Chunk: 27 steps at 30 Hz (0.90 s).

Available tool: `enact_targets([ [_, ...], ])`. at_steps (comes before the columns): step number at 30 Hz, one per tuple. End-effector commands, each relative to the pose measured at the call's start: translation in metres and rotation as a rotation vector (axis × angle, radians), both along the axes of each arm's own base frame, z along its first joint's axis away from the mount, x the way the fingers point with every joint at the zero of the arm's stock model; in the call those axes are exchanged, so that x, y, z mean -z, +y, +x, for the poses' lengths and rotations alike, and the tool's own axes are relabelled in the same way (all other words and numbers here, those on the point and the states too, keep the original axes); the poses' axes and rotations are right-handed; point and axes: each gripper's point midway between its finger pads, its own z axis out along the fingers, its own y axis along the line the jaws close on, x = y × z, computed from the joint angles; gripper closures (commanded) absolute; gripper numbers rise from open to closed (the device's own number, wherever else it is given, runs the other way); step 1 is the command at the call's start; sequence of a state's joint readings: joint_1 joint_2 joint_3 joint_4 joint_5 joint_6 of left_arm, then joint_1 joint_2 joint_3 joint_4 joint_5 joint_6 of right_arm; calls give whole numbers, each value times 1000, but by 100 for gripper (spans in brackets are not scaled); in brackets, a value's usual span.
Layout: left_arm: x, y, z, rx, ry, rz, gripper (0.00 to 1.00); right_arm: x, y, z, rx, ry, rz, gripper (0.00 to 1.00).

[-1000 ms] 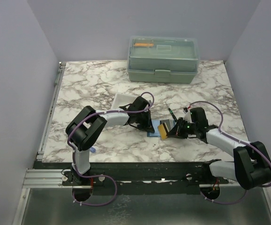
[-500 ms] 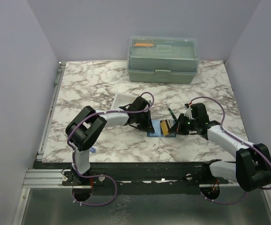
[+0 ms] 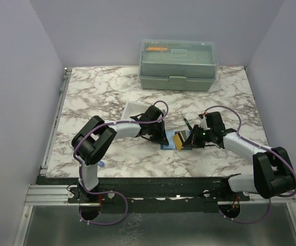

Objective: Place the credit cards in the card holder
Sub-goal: Insert the credit card into the card holder.

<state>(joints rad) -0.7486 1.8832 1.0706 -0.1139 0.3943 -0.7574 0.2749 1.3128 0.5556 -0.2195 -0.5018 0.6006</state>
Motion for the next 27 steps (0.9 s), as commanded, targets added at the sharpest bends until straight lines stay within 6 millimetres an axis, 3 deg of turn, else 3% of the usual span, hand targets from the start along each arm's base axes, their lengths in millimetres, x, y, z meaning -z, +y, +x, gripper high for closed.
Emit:
enact_targets([
  [1, 16, 20, -8, -5, 7, 98, 100, 3, 1, 11, -7, -14, -39, 100],
  [15, 13, 19, -9, -1, 2, 91, 100, 1, 10, 37, 72, -225, 54, 100],
  [27, 7, 16, -8, 0, -3, 78, 100, 13, 21, 21, 119, -235, 60, 99],
])
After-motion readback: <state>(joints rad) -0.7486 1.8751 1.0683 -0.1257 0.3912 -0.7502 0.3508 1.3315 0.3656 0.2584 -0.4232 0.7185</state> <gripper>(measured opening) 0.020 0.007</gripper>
